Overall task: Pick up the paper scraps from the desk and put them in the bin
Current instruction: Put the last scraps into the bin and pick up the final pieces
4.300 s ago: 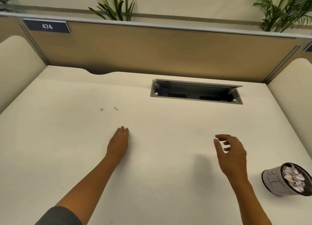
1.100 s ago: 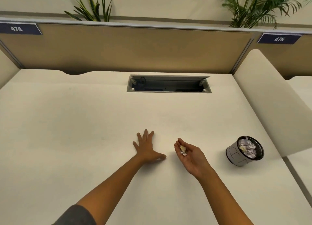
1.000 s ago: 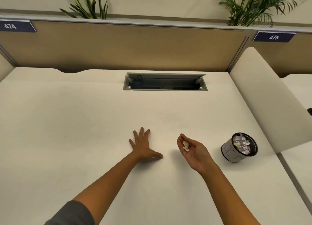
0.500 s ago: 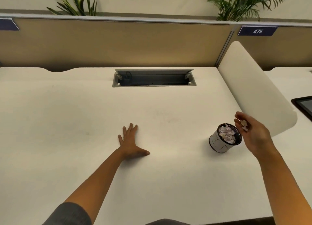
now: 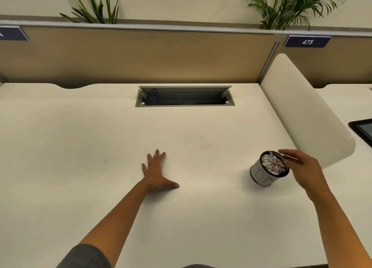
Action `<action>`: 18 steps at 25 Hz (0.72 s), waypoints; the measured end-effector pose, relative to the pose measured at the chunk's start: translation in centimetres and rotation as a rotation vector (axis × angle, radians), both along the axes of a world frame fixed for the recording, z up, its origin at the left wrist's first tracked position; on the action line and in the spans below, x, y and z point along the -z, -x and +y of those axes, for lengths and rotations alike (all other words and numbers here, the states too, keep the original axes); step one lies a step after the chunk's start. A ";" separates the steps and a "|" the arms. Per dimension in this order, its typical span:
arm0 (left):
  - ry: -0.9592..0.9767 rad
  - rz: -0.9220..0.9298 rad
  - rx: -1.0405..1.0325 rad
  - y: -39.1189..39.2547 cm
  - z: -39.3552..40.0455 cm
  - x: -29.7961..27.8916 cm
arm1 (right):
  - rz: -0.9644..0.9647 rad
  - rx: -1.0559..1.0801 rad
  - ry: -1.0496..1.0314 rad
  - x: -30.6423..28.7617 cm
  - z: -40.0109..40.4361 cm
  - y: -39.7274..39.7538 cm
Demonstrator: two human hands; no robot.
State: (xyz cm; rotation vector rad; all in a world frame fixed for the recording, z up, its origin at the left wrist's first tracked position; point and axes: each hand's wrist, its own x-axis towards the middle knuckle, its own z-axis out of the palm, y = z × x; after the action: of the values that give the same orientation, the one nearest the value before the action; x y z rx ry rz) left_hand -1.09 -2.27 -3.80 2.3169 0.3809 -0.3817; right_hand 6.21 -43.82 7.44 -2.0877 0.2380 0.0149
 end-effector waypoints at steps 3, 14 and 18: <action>-0.004 0.000 0.005 -0.1 0.2 0.2 | -0.082 0.026 0.227 0.9 0.4 0.7; -0.065 0.001 0.008 0.0 0.7 0.5 | -0.120 0.094 0.312 1.2 1.7 0.6; -0.140 0.017 -0.021 0.0 0.7 -0.2 | -0.243 0.109 0.274 0.4 3.4 0.7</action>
State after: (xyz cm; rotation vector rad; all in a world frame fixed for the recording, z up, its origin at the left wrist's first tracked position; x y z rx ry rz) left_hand -1.07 -1.62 -3.58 2.4448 0.4522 -0.3751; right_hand 5.53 -40.43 7.01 -2.3191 0.2139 -0.3528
